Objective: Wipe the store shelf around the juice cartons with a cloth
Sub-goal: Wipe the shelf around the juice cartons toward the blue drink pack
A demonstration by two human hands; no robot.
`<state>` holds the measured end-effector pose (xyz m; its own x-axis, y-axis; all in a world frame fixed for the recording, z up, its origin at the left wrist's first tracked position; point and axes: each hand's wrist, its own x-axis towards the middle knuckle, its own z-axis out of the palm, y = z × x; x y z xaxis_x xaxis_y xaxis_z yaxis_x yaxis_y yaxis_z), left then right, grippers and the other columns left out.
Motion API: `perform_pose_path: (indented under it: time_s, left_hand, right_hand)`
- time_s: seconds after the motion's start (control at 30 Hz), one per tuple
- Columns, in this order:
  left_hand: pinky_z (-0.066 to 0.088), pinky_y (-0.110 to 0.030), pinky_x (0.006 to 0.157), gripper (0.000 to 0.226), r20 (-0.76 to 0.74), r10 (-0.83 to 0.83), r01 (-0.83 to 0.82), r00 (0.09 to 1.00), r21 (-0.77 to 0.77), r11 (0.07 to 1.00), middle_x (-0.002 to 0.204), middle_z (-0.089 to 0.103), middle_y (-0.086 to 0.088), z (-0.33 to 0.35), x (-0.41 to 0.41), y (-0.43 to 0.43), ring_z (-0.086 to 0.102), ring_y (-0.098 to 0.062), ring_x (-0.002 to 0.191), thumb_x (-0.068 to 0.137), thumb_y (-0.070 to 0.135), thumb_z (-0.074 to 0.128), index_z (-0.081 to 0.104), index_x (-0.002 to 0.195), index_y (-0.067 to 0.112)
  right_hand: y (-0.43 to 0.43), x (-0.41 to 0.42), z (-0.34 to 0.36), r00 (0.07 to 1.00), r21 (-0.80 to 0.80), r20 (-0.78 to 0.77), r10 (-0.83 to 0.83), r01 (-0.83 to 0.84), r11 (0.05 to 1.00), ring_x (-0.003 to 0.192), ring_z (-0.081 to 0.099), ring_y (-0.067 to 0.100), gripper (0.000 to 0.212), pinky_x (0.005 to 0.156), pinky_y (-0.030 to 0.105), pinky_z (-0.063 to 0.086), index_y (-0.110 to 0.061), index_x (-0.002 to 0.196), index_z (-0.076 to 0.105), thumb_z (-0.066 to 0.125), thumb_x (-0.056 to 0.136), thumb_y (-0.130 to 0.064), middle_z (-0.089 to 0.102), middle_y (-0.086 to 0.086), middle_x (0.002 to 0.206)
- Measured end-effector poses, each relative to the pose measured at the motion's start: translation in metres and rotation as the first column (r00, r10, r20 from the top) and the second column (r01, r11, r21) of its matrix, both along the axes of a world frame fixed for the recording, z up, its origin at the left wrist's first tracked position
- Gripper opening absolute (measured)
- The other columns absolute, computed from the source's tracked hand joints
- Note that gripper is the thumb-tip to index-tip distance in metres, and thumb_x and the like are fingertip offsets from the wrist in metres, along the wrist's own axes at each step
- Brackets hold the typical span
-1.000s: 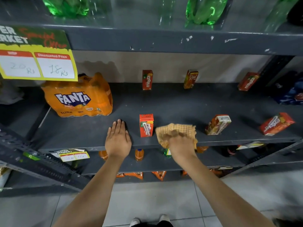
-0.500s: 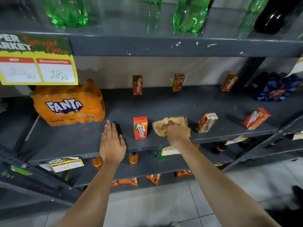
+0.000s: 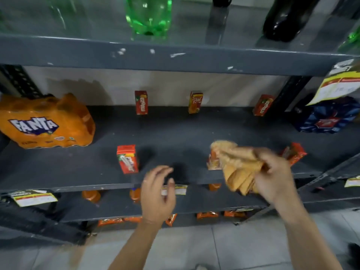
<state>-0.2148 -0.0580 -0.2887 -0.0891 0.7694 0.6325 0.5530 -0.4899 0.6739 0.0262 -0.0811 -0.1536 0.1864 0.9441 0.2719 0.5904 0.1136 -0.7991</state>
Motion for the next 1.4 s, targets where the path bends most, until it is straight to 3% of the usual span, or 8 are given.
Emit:
perform_pose_path:
  time_s: [0.1, 0.23, 0.4, 0.53, 0.63, 1.0, 1.27, 1.4]
  left_hand:
    - [0.039, -0.041, 0.103, 0.041, -0.234, -0.022, -0.022, 0.972, -0.186, 0.982, 0.134, 0.055, -0.005, -0.015, 0.055, 0.024, 0.048, -0.022, 0.126, 0.091, 0.027, 0.046, 0.057, 0.127, 0.011]
    - [0.007, -0.044, 0.119, 0.065, -0.540, 0.093, -0.390, 0.836, -0.467, 0.793, 0.160, 0.017, -0.011, -0.037, 0.092, 0.055, 0.007, -0.024, 0.148, 0.099, 0.042, 0.024, 0.016, 0.152, 0.005]
    - [0.004, -0.042, 0.119, 0.070, -0.623, 0.128, -0.484, 0.771, -0.444, 0.754, 0.159, 0.020, -0.013, -0.041, 0.097, 0.056, 0.013, -0.025, 0.147, 0.094, 0.045, 0.011, 0.018, 0.151, 0.005]
    - [0.004, -0.042, 0.119, 0.073, -0.657, 0.124, -0.516, 0.744, -0.447, 0.730, 0.159, 0.021, -0.013, -0.041, 0.098, 0.056, 0.014, -0.024, 0.147, 0.092, 0.046, 0.009, 0.017, 0.151, 0.004]
    - [0.002, -0.041, 0.119, 0.072, -0.672, 0.129, -0.536, 0.729, -0.444, 0.718, 0.159, 0.020, -0.012, -0.041, 0.100, 0.056, 0.012, -0.024, 0.147, 0.092, 0.045, 0.008, 0.015, 0.151, 0.005]
    - [0.003, -0.040, 0.120, 0.071, -0.698, 0.148, -0.566, 0.701, -0.418, 0.710, 0.159, 0.020, -0.010, -0.040, 0.102, 0.056, 0.013, -0.023, 0.147, 0.093, 0.045, 0.008, 0.017, 0.152, 0.006]
    - [0.002, -0.040, 0.119, 0.073, -0.711, 0.134, -0.568, 0.691, -0.418, 0.709, 0.160, 0.019, -0.010, -0.039, 0.102, 0.056, 0.013, -0.023, 0.148, 0.092, 0.046, 0.002, 0.016, 0.152, 0.006]
    - [0.000, -0.040, 0.119, 0.071, -0.721, 0.117, -0.570, 0.683, -0.426, 0.703, 0.161, 0.015, -0.009, -0.039, 0.102, 0.057, 0.009, -0.022, 0.148, 0.093, 0.045, 0.004, 0.012, 0.152, 0.007]
  right_hand:
    - [0.058, 0.064, -0.002, 0.978, 0.140, 0.183, -0.106, 0.081, 0.987, 0.100, 0.064, 0.015, 0.042, 0.090, 0.026, 0.050, -0.018, 0.107, 0.072, 0.065, 0.076, 0.009, 0.070, 0.000, 0.103]
    - [0.156, 0.080, -0.033, 0.933, 0.226, 0.359, 0.035, -0.123, 0.966, 0.107, 0.063, 0.030, 0.052, 0.097, 0.027, 0.046, -0.005, 0.113, 0.070, 0.047, 0.070, 0.015, 0.068, 0.016, 0.116]
    - [0.223, 0.033, -0.086, 0.680, -0.107, 0.467, 0.565, -0.591, 0.799, 0.121, 0.057, 0.024, 0.048, 0.109, 0.031, 0.041, -0.006, 0.110, 0.072, 0.051, 0.074, 0.018, 0.063, 0.014, 0.127]
    - [0.224, 0.020, -0.116, 0.477, -0.440, 0.411, 0.777, -0.643, 0.628, 0.126, 0.048, 0.026, 0.032, 0.108, 0.025, 0.030, -0.005, 0.105, 0.074, 0.064, 0.078, 0.009, 0.059, 0.012, 0.131]
    - [0.223, 0.041, -0.122, 0.571, -0.407, 0.389, 0.722, -0.597, 0.692, 0.120, 0.049, 0.025, 0.026, 0.109, 0.038, 0.035, -0.014, 0.091, 0.079, 0.065, 0.080, 0.005, 0.061, 0.007, 0.120]
    - [0.135, 0.128, -0.135, 0.792, -0.208, 0.465, 0.396, -0.338, 0.918, 0.109, 0.054, 0.027, 0.056, 0.099, 0.034, 0.037, -0.020, 0.088, 0.080, 0.052, 0.067, 0.024, 0.064, 0.002, 0.113]
    - [0.027, 0.115, -0.094, 0.628, -0.435, 0.547, 0.554, -0.352, 0.829, 0.116, 0.048, 0.011, 0.044, 0.099, 0.031, 0.039, -0.035, 0.101, 0.075, 0.054, 0.085, 0.001, 0.058, -0.018, 0.120]
    - [0.054, 0.116, -0.065, 0.762, -0.372, 0.501, 0.411, -0.239, 0.897, 0.101, 0.059, 0.018, 0.036, 0.083, 0.033, 0.050, -0.030, 0.104, 0.073, 0.052, 0.088, -0.006, 0.059, -0.011, 0.114]
